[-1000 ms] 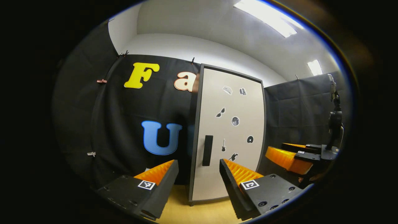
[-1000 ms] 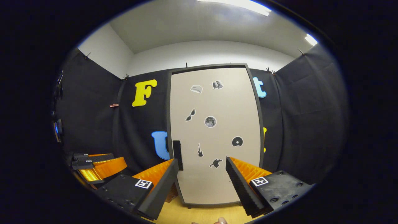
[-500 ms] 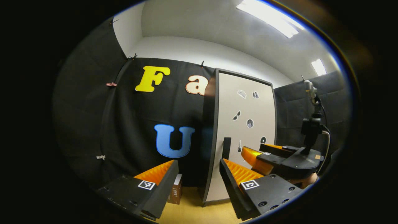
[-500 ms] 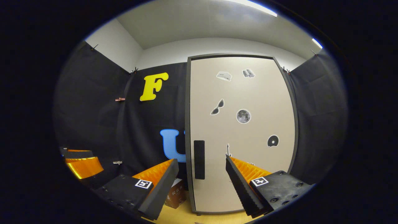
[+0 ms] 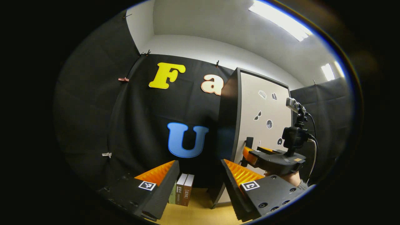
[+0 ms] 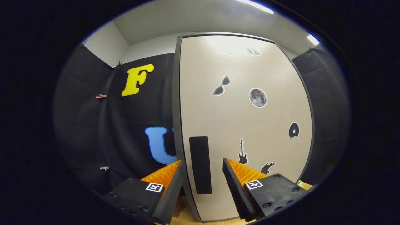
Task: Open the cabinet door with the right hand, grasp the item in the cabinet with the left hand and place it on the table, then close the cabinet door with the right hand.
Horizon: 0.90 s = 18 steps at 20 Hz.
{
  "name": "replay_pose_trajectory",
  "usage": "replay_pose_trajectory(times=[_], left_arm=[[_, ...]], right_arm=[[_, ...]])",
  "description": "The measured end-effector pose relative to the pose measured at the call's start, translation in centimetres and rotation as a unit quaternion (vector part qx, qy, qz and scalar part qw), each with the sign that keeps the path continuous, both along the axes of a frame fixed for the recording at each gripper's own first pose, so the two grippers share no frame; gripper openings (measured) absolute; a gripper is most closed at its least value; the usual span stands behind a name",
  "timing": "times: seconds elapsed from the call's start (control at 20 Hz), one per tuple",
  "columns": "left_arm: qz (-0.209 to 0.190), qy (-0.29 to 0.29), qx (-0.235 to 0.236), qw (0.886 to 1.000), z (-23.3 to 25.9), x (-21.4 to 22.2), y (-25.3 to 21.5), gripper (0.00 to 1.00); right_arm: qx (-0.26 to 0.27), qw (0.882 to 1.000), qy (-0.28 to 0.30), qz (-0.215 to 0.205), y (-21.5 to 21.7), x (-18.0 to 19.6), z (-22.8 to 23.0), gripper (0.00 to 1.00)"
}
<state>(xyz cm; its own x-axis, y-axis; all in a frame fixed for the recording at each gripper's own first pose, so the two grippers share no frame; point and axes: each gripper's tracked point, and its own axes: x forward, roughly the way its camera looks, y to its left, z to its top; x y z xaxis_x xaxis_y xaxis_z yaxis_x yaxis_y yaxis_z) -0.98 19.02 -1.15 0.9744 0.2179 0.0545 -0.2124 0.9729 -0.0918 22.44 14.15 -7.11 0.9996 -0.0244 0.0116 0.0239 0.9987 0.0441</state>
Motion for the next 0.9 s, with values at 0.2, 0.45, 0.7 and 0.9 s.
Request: replay_pose_trajectory(times=[0.2,0.45,0.7,0.9], left_arm=[[0.021,0.019,-0.020,0.999,-1.9,-0.1,3.1,0.82],[0.048,0.030,-0.019,0.998,-2.8,-0.2,5.2,0.82],[0.054,0.032,-0.032,0.998,-3.0,-0.8,5.9,0.82],[0.055,0.029,-0.035,0.997,-2.7,-1.7,5.7,0.82]], right_arm=[[-0.008,1.000,0.006,-0.011,0.3,1.5,-1.0,0.66],[-0.040,0.998,-0.004,-0.038,0.0,1.8,-0.9,0.37],[-0.061,0.997,0.019,-0.041,0.0,2.0,-1.2,0.26],[-0.055,0.998,0.025,-0.021,-0.1,1.8,-1.2,0.11]])
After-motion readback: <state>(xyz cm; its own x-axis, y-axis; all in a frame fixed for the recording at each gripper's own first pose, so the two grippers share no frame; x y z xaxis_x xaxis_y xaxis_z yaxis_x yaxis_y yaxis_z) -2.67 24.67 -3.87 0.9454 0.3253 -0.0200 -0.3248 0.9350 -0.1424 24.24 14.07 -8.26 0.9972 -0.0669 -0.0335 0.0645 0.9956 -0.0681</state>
